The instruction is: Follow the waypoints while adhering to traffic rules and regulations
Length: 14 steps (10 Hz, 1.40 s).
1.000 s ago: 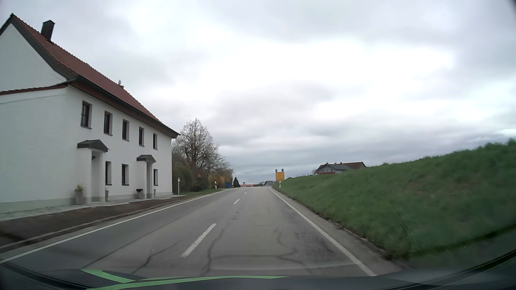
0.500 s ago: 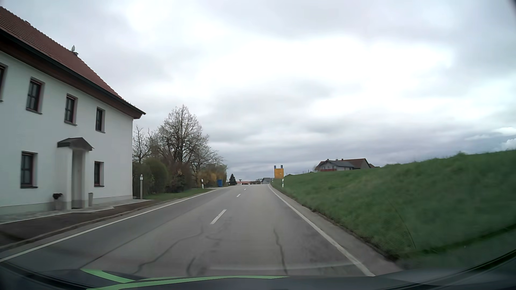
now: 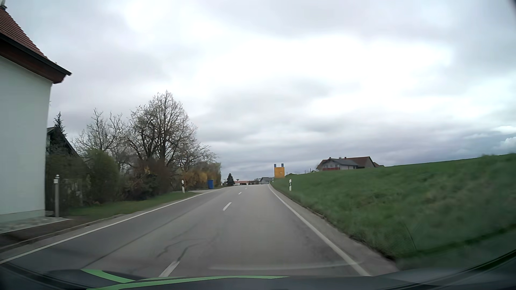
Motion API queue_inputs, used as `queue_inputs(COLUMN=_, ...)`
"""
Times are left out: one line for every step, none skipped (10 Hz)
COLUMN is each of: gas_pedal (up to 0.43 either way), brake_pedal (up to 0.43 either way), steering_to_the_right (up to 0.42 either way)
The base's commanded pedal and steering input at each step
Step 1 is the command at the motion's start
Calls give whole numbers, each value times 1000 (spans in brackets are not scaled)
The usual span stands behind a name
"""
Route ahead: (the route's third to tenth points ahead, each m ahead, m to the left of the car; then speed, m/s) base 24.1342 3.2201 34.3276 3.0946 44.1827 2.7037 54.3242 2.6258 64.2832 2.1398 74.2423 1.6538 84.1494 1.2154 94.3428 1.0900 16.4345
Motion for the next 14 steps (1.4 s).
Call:
queue_inputs(gas_pedal=228, brake_pedal=0, steering_to_the_right=1)
queue_inputs(gas_pedal=228, brake_pedal=0, steering_to_the_right=1)
queue_inputs(gas_pedal=220, brake_pedal=0, steering_to_the_right=1)
queue_inputs(gas_pedal=220, brake_pedal=0, steering_to_the_right=1)
queue_inputs(gas_pedal=220, brake_pedal=0, steering_to_the_right=1)
queue_inputs(gas_pedal=220, brake_pedal=0, steering_to_the_right=1)
queue_inputs(gas_pedal=209, brake_pedal=0, steering_to_the_right=1)
queue_inputs(gas_pedal=209, brake_pedal=0, steering_to_the_right=1)
queue_inputs(gas_pedal=197, brake_pedal=0, steering_to_the_right=1)
queue_inputs(gas_pedal=197, brake_pedal=0, steering_to_the_right=1)
queue_inputs(gas_pedal=197, brake_pedal=0, steering_to_the_right=1)
queue_inputs(gas_pedal=197, brake_pedal=0, steering_to_the_right=1)
queue_inputs(gas_pedal=197, brake_pedal=0, steering_to_the_right=1)
queue_inputs(gas_pedal=197, brake_pedal=0, steering_to_the_right=1)
